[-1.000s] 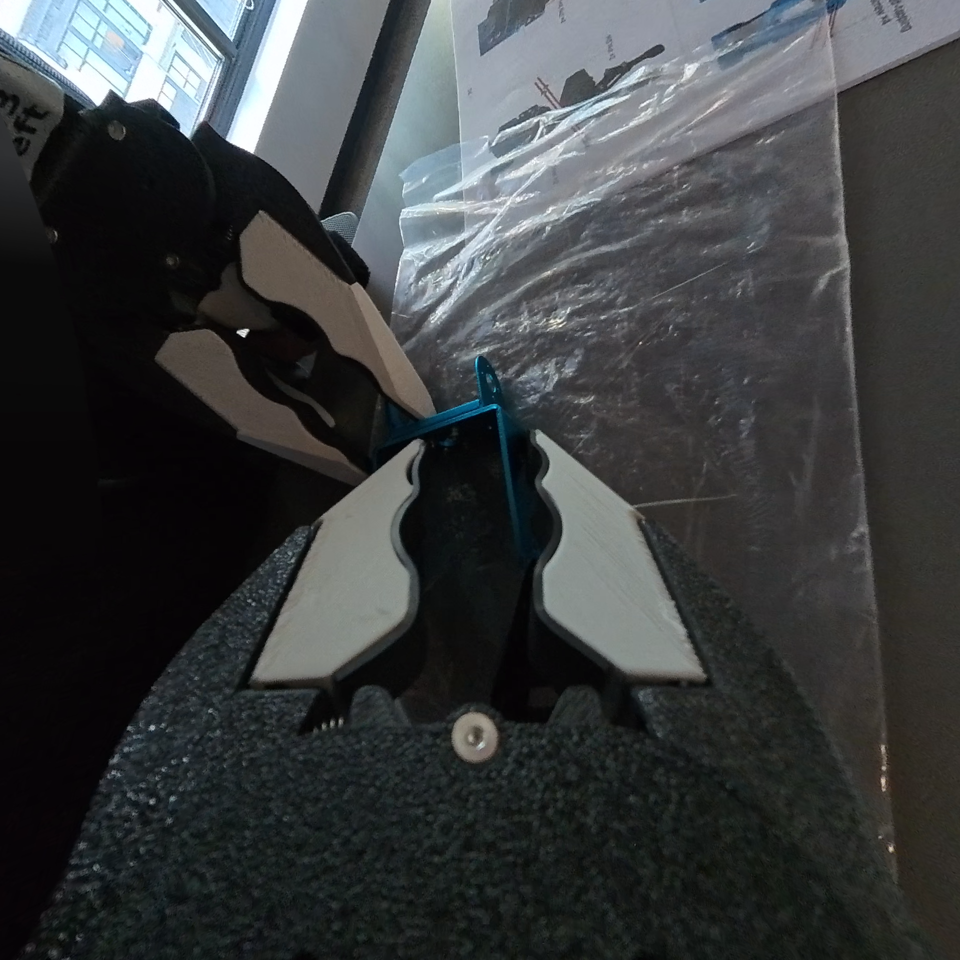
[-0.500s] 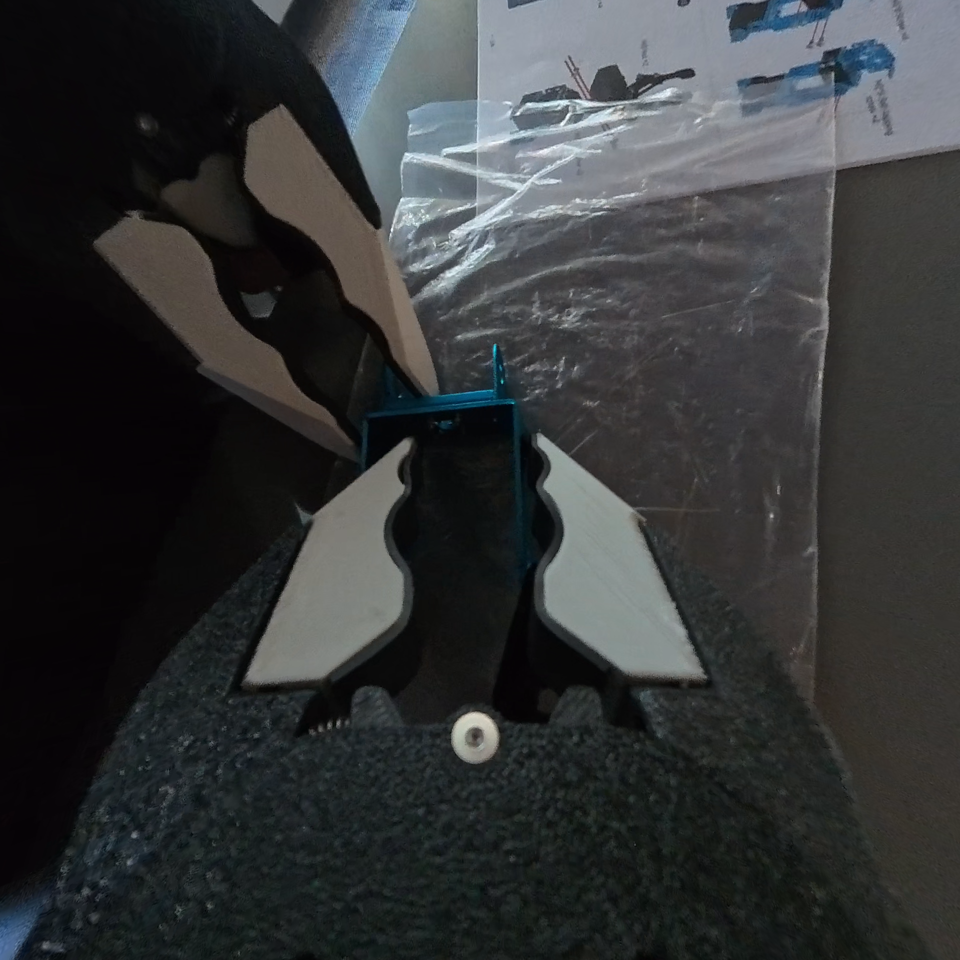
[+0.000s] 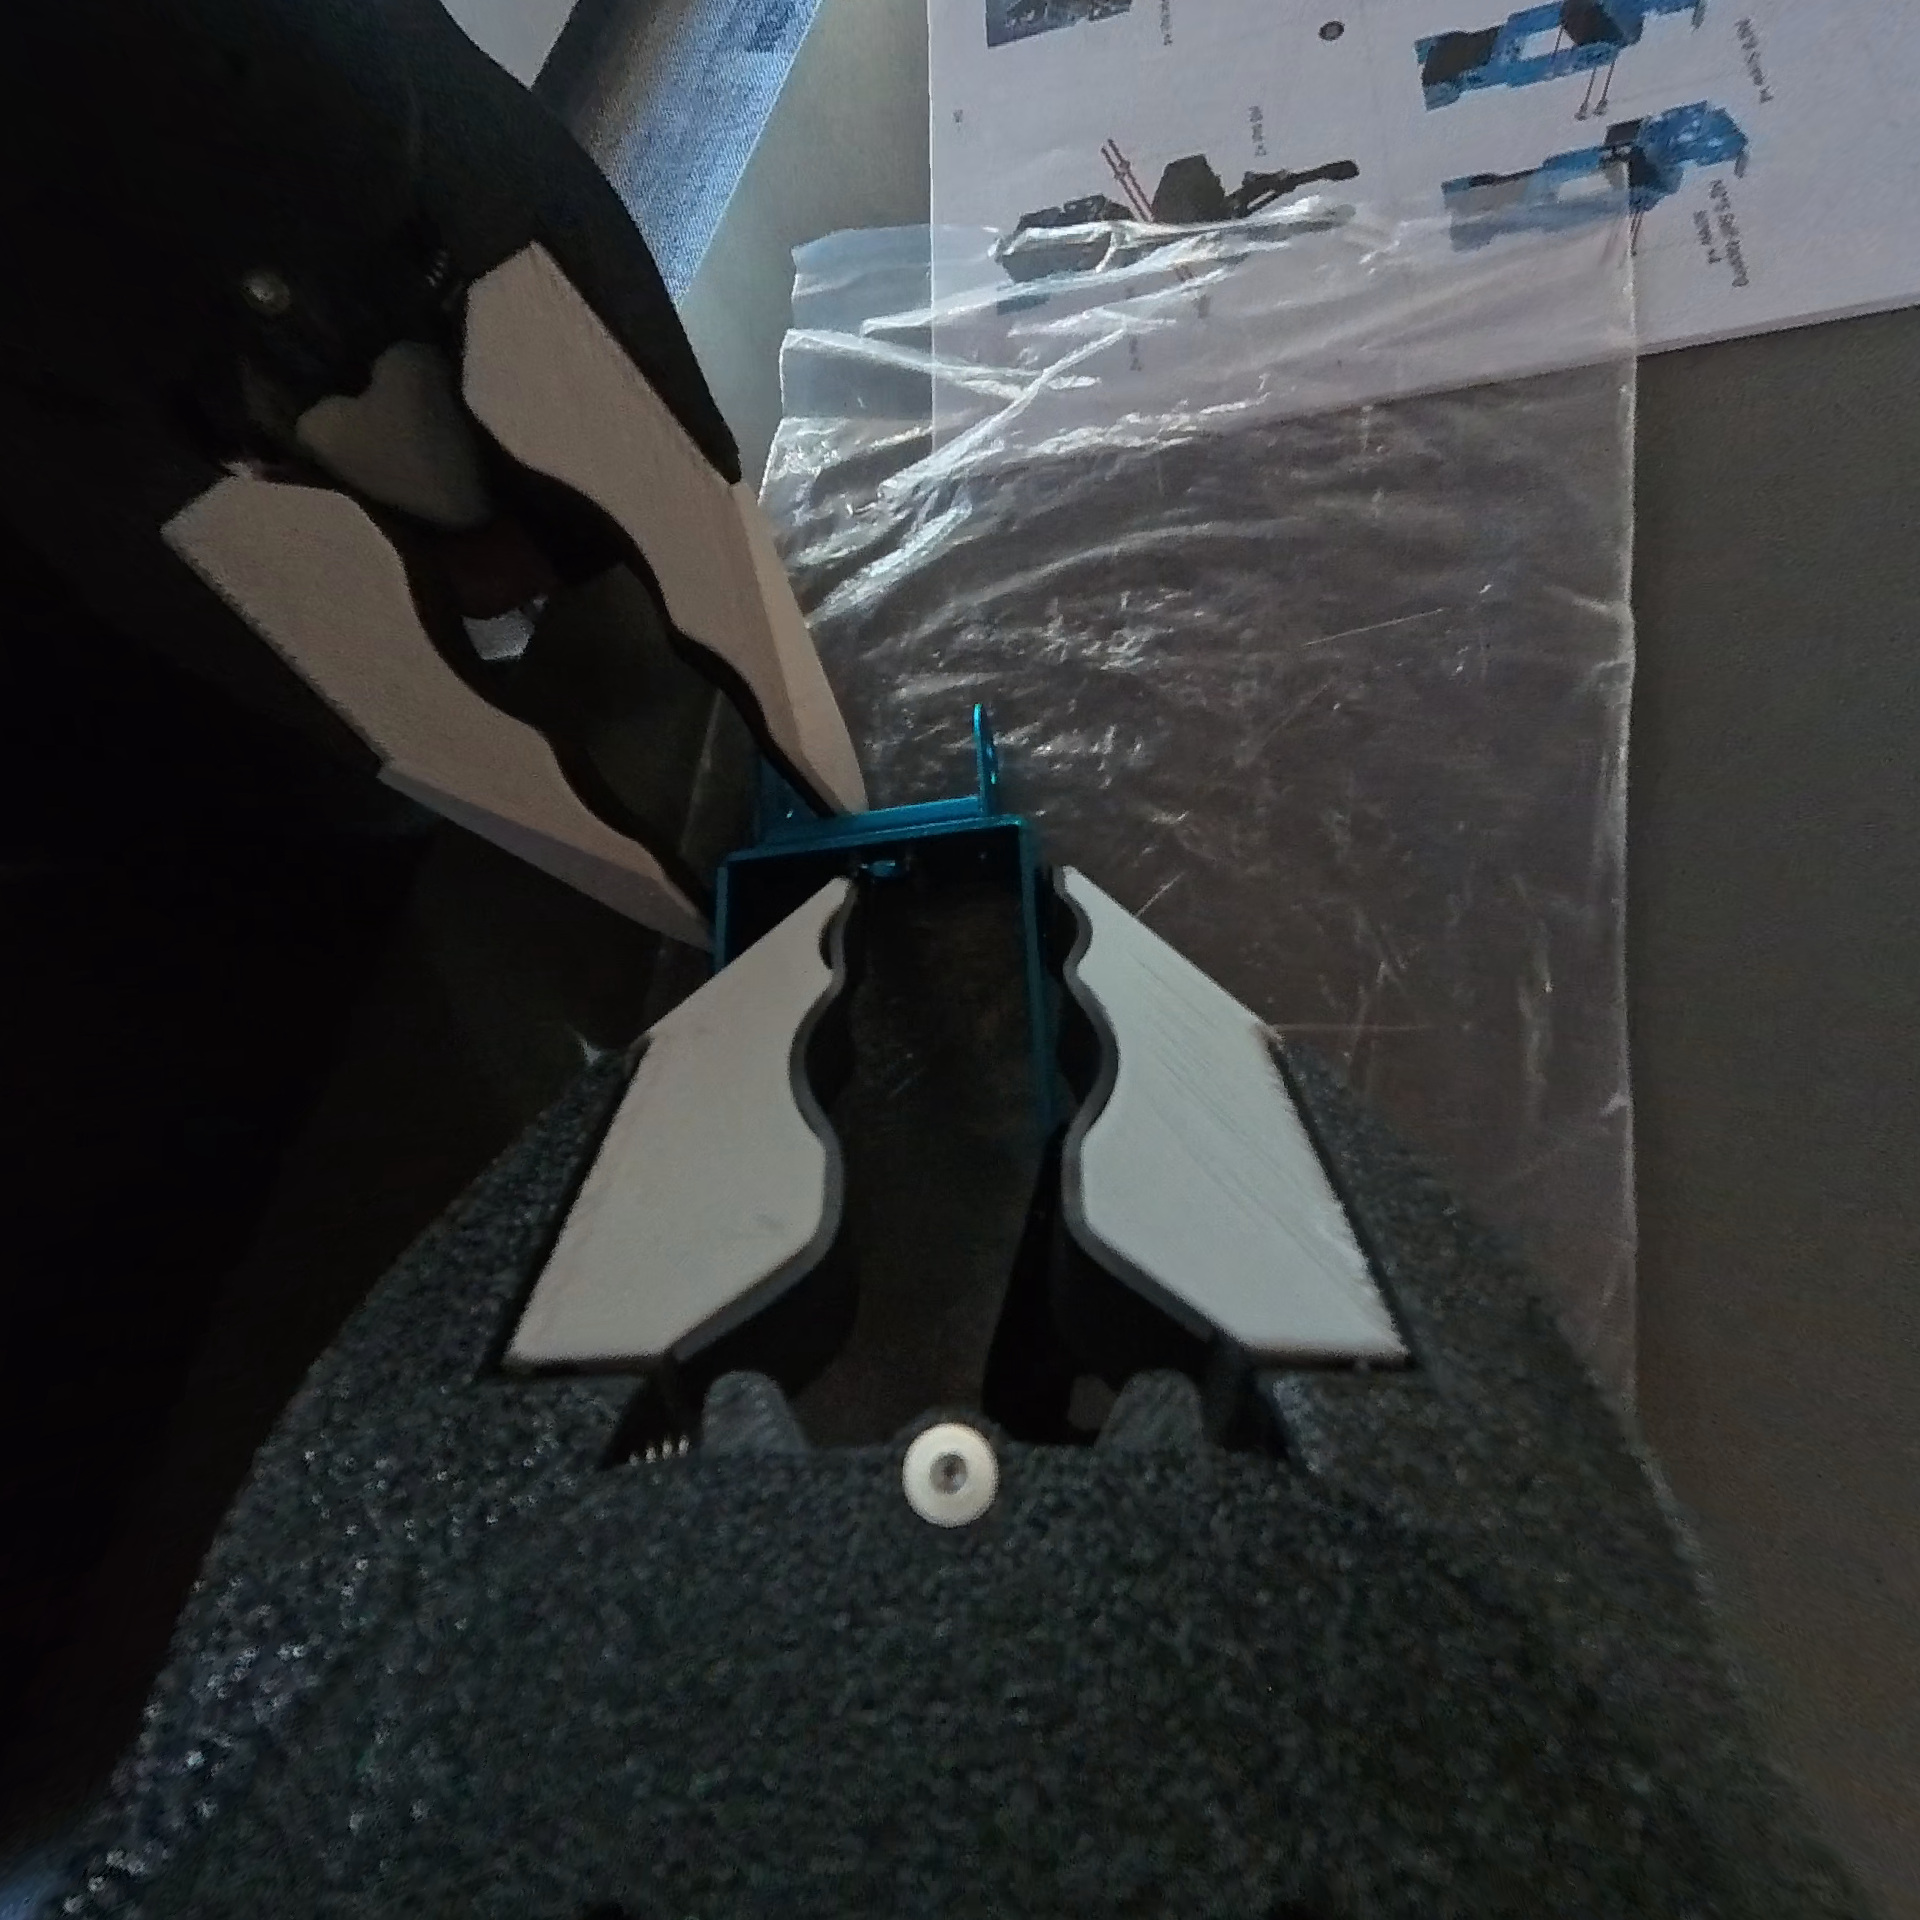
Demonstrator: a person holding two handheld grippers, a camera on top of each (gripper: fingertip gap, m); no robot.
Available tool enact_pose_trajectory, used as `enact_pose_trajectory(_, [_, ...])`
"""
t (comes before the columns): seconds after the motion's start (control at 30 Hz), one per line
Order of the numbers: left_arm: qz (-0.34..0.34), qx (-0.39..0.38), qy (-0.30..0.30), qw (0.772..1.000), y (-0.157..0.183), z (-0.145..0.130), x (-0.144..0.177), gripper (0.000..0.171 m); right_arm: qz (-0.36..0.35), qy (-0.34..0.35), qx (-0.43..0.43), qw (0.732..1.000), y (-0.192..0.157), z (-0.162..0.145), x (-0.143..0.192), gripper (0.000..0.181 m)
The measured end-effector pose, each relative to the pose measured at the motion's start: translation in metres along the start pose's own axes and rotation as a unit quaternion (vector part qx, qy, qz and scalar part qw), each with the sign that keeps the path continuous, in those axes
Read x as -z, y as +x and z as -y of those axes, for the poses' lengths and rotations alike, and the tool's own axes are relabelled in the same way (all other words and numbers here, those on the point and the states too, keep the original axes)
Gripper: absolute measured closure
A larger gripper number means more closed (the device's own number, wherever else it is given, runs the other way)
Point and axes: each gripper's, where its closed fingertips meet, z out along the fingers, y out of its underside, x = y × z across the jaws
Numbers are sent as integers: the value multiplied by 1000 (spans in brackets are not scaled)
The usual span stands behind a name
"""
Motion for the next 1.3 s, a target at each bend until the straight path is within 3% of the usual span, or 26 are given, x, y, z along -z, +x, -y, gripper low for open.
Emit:
enact_pose_trajectory(0.43, [-2, 1, 1, 1000, 0, 0, 0, 146, 11, 2, -14, 1000, -1, 0, 0, 147])
enact_pose_trajectory(0.53, [-3, -3, 0, 1000, 1, 0, 0, 146, 56, 8, -31, 998, -8, 0, 4, 134])
enact_pose_trajectory(0.83, [-29, -1, -2, 1000, 5, 0, 1, 146, 40, -6, -6, 999, 2, -6, 6, 158])
enact_pose_trajectory(1.3, [-28, -1, -3, 1000, 5, 0, 1, 147, 10, -3, 4, 1000, 2, -4, 4, 157])
